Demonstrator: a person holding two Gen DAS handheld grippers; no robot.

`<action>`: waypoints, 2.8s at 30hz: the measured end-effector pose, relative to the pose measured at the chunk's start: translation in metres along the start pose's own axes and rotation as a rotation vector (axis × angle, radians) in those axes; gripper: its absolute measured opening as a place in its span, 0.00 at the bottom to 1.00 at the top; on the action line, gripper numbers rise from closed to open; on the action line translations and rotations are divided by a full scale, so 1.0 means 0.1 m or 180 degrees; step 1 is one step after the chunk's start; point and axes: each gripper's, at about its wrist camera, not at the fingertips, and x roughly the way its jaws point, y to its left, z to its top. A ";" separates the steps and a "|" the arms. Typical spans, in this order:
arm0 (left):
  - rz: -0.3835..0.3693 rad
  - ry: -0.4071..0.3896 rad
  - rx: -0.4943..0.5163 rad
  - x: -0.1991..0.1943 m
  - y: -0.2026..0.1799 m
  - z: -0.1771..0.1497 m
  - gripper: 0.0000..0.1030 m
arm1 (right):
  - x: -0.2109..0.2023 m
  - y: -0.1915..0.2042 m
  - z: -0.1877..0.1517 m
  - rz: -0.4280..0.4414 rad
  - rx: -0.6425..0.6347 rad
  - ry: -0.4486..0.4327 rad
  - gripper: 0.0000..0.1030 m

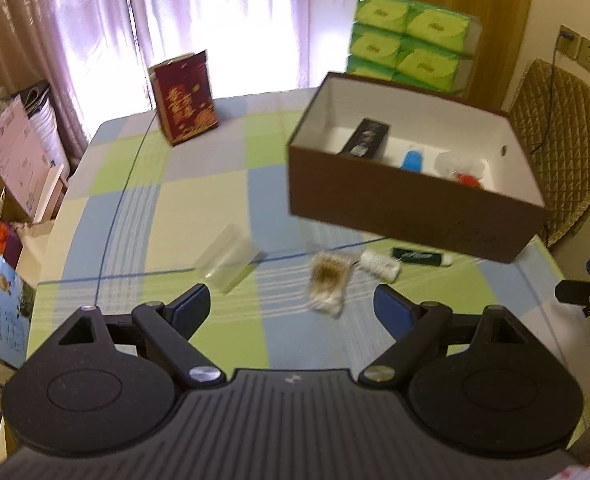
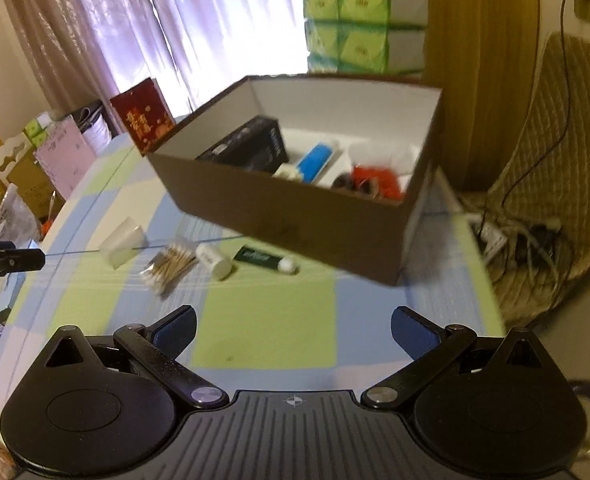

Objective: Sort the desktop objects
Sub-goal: 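Withdraw both tools from the brown box toward the remaining items, then grasp the green lip gel tube with the right gripper while the left gripper grasps the clear plastic case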

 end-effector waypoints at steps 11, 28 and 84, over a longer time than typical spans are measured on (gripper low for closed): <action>-0.0073 0.0180 -0.0012 0.21 0.50 -0.15 0.83 | 0.35 0.25 -0.19 -0.0241 0.0192 0.0203 0.98; -0.0274 0.0384 0.0159 0.87 0.72 -0.06 0.80 | 1.13 0.49 -0.05 -0.0434 -0.0648 0.0114 0.34; -0.0430 0.0833 0.0550 1.86 0.88 -0.06 0.46 | 1.47 0.36 -0.05 -0.0446 -0.0765 0.0483 0.16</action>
